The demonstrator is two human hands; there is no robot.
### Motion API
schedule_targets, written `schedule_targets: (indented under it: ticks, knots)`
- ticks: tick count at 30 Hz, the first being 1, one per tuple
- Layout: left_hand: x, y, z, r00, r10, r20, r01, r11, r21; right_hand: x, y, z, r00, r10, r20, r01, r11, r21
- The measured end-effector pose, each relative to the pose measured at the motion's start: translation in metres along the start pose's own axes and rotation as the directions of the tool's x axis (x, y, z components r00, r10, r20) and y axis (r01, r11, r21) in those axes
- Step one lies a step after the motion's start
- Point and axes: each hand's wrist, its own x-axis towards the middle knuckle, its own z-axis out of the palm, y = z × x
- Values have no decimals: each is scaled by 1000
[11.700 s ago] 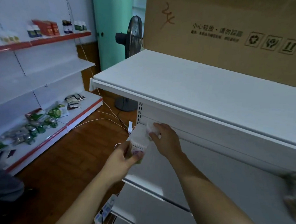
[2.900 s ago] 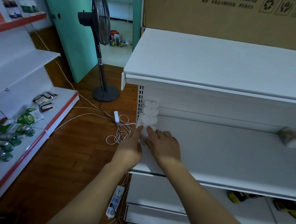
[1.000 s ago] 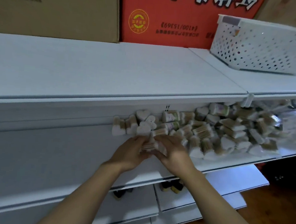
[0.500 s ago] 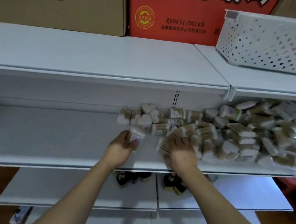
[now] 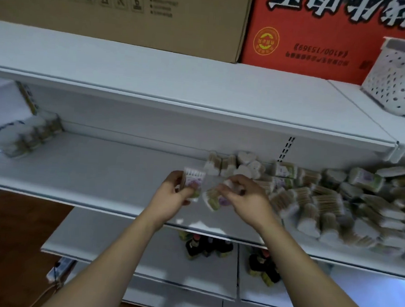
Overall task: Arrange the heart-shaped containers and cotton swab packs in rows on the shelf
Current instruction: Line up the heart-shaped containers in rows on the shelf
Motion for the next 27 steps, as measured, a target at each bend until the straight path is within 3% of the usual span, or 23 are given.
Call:
schedule_targets:
  ticks: [2,4,8,12,21,24,27]
  knots:
    - [-3,1,-26,1000,2,-15,-2,1000,-19,0,-17,18,991,67,114,-86,983,164]
    - [-8,2,-59,999,-6,-39,4,998,-56,0,-34,38,973,44,228,-96,971,221]
    - [-17,1,-129,1000,-22,-23,20,997,-69,-3,-73,87,946,-20,323,-42,982,182]
    - [-25,-2,-195,999,-30,-12,30,1000,-9,-4,-109,153,958,-86,273,58,993,106]
    - [-40,-12,-340,981,-6,-196,11,1000,26,7,-179,296,961,-210,178,188,973,134]
    - [-36,-16,-381,965,5,-263,4,999,32,23,-200,334,966,-242,88,234,967,96]
    - [-30,-18,-417,940,-11,-342,14,1000,6,41,-217,374,953,-291,85,288,957,46]
